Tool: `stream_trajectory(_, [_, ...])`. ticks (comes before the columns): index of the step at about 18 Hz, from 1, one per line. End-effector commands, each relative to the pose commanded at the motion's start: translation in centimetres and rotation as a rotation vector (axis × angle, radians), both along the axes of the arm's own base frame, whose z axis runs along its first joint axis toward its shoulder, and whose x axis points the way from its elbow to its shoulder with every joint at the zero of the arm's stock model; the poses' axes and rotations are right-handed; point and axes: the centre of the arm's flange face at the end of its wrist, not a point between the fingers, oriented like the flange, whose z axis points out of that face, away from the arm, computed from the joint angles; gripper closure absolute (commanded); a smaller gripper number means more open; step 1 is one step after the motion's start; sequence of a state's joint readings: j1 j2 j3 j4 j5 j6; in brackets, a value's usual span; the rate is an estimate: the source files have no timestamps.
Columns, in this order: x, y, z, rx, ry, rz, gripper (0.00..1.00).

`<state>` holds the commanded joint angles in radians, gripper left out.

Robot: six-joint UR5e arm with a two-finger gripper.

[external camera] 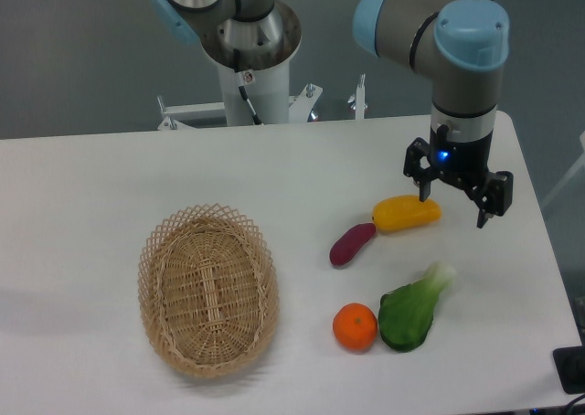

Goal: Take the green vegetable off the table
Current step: 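Move the open gripper down toward the green bok choy, then lower the gripper around the white stem of the bok choy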

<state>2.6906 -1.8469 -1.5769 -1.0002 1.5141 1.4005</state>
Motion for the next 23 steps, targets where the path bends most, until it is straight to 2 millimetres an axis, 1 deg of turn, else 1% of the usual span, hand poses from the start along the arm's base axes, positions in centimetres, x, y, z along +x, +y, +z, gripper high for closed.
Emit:
stream_trajectory(5, [0.0,0.1,-0.6,-0.003,-0.004,-0.004,0.00])
stream_trajectory(7, [0.1,0.8,-2.2,-0.014,-0.027,-0.010,0.00])
stream_trajectory(10, [0.0,0.9,-2.1,-0.012,-0.025,-0.016,0.00])
stream_trajectory(12, [-0.3,1.0,-2.6,-0.014,-0.032,-0.013,0.00])
stream_trajectory(17, [-1.3,2.0,-5.8,-0.013,-0.045,-0.011,0.00])
stream_trajectory(19, [-2.1,2.1,-7.0,-0.016,-0.054,-0.010,0.00])
stream_trajectory(21, [-3.1,2.5,-9.5,-0.026,-0.074,-0.013,0.00])
stream_trajectory(23, [-4.0,3.0,-11.4,-0.022,-0.064,-0.016,0.00])
